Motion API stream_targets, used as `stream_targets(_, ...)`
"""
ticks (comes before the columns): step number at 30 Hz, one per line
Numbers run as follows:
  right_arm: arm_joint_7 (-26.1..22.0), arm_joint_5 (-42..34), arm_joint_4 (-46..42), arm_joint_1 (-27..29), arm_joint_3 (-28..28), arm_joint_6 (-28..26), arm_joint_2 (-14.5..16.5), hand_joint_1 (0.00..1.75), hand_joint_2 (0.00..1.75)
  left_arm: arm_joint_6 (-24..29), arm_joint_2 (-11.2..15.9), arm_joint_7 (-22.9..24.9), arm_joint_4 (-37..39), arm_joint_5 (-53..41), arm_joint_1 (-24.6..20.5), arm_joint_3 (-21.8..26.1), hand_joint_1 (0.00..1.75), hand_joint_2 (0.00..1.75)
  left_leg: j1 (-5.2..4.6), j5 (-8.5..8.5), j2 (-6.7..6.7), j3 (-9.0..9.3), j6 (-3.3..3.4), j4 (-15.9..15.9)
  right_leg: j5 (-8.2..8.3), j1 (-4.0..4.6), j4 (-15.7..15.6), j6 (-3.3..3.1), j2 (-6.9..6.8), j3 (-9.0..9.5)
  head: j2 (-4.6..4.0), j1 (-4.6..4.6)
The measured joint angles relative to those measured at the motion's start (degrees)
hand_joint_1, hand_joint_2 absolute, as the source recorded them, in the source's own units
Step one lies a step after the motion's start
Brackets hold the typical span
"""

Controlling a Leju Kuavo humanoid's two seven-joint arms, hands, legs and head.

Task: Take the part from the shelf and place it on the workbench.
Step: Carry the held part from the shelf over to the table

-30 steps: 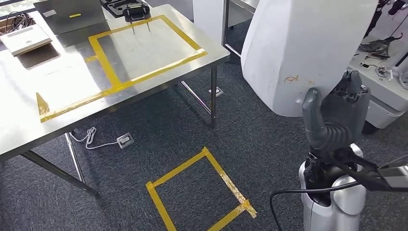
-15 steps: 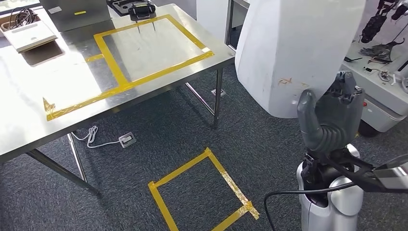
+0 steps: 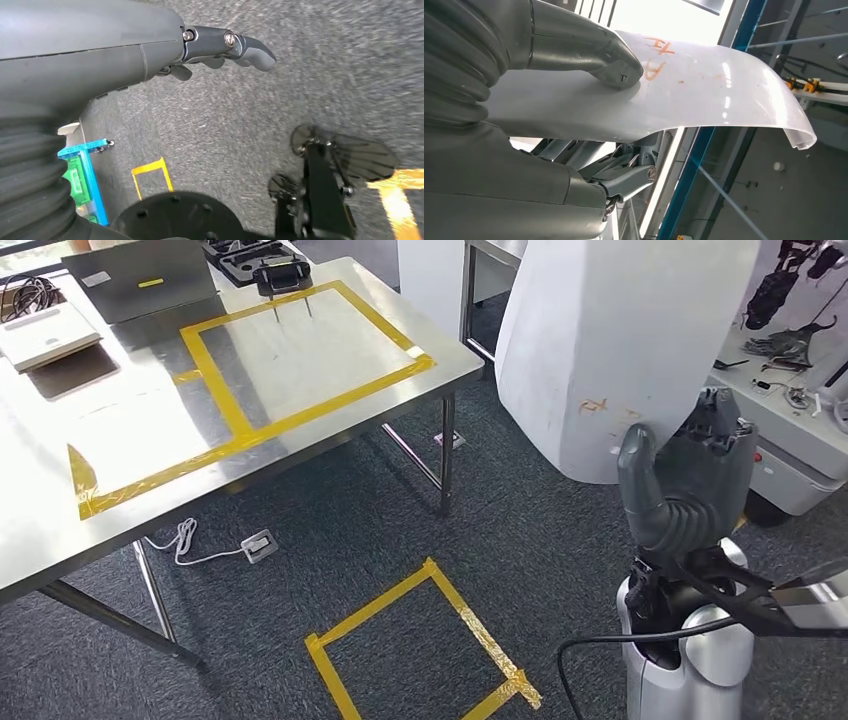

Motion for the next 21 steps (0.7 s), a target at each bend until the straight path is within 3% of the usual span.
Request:
stream_targets(3, -0.16, 0.08, -0.03, 0.01, 0.00, -0.03, 0.00, 1.75, 1.75, 0.00, -0.07, 0.02, 0.04, 0.00, -0.06, -0.01, 0.00, 1.75, -0.27, -1.35, -0.08, 1.35, 1.61, -1.32, -0.37, 0.03, 0.38, 1.06, 0.08, 0.80, 0.00, -0.10)
stream_targets(5, -0.26, 0.12, -0.07, -0.06, 0.00, -0.02, 0.00, 1.75, 1.75, 0.00, -0.04, 0.01, 0.01, 0.00, -0.08, 0.01, 0.00, 1.75, -0.24, -2.06, -0.23, 2.46, 2.50, -1.59, -0.05, -0.10, 3.18, 1.52, -0.08, -0.07, 0.00, -0.06)
stream_targets(7, -0.31, 0.13, -0.10, -0.21, 0.02, 0.00, 0.00, 1.75, 1.75, 0.00, 0.03, 0.00, -0.05, 0.00, -0.14, 0.01, 0.00, 1.75, -0.21, -2.87, -0.31, 3.70, 3.05, -1.83, -0.59, -0.05, 9.49, 1.78, -0.23, -4.25, -0.01, 0.03)
stream_targets(9, -0.31, 0.11, -0.11, -0.16, 0.04, 0.02, -0.01, 1.75, 1.75, 0.00, 0.07, 0.01, -0.08, -0.01, -0.13, 0.00, 0.00, 1.75, -0.34, -3.87, -0.35, 4.75, 3.32, -1.85, -2.97, 0.10, 16.02, 1.84, -0.21, -10.02, -0.01, 0.10)
stream_targets(10, -0.29, 0.12, -0.10, -0.07, 0.04, 0.02, -0.01, 1.75, 1.75, 0.00, 0.07, 0.03, -0.07, -0.01, -0.04, 0.00, 0.00, 1.75, -0.44, -4.44, -0.40, 5.40, 3.39, -1.85, -4.04, 0.20, 17.48, 1.73, -0.21, -12.22, 0.00, 0.11)
stream_targets(11, -0.29, 0.12, -0.10, -0.01, 0.04, 0.02, -0.02, 1.75, 1.75, 0.00, 0.06, 0.04, -0.07, -0.02, 0.06, 0.01, 0.00, 1.75, -0.55, -5.08, -0.44, 6.19, 3.44, -1.85, -4.34, 0.35, 17.14, 1.49, -0.20, -13.53, 0.00, 0.11)
stream_targets(12, -0.28, 0.12, -0.10, -0.01, 0.04, 0.02, -0.02, 1.75, 1.75, 0.00, 0.03, 0.04, -0.06, -0.07, 0.15, 0.01, 0.00, 1.75, -0.64, -5.75, -0.48, 7.08, 3.45, -1.86, -3.32, 0.56, 15.04, 1.11, -0.19, -13.88, 0.00, 0.11)
stream_targets(13, -0.28, 0.13, -0.10, -0.01, 0.04, 0.02, -0.02, 1.75, 1.75, 0.00, 0.00, 0.04, -0.05, -0.14, 0.20, 0.02, 0.00, 1.75, -0.72, -6.47, -0.48, 7.89, 3.43, -1.89, -0.84, 0.83, 11.58, 0.59, -0.20, -13.49, 0.00, 0.11)
stream_targets(15, -0.28, 0.19, -0.09, 0.03, 0.04, -0.01, -0.03, 1.75, 1.75, 0.00, -0.09, 0.00, -0.02, -0.36, 0.15, 0.01, 0.00, 1.75, -0.95, -7.91, -0.58, 9.24, 3.15, -1.91, 5.80, 1.49, 4.46, -0.37, -0.07, -12.27, 0.00, 0.08)
stream_targets(16, -0.25, 0.22, -0.07, 0.06, 0.04, -0.04, -0.04, 1.75, 1.75, 0.00, -0.10, -0.01, 0.00, -0.44, 0.08, 0.01, 0.00, 1.75, -1.07, -8.68, -0.60, 9.70, 2.90, -2.11, 7.88, 1.72, 2.48, -0.58, 0.04, -11.71, 0.00, 0.07)
stream_targets(17, -0.21, 0.31, -0.05, 0.12, 0.04, -0.06, -0.05, 1.75, 1.75, 0.00, -0.11, -0.01, 0.02, -0.51, 0.04, 0.00, 0.00, 1.75, -1.20, -8.95, -0.64, 10.25, 2.54, -1.84, 8.80, 1.75, 1.54, -0.67, 0.23, -11.30, 0.00, 0.06)
stream_targets(19, -0.14, 0.50, -0.04, 0.13, 0.04, -0.07, -0.05, 1.75, 1.75, 0.00, -0.03, -0.01, -0.01, -0.62, 0.01, 0.01, 0.00, 1.75, -1.35, -8.07, -0.60, 10.08, 1.77, 0.24, 8.08, 1.48, 1.37, -0.92, 0.40, -9.93, 0.00, 0.05)
stream_targets(21, -0.17, 0.60, -0.04, 0.08, 0.05, -0.07, -0.03, 1.75, 1.75, 0.00, 0.00, -0.01, -0.03, -0.69, -0.11, 0.01, 0.00, 1.75, -1.34, -6.24, -0.51, 7.05, 0.99, 6.12, 7.17, 1.19, 1.12, -1.49, 0.32, -8.33, 0.00, -0.03)
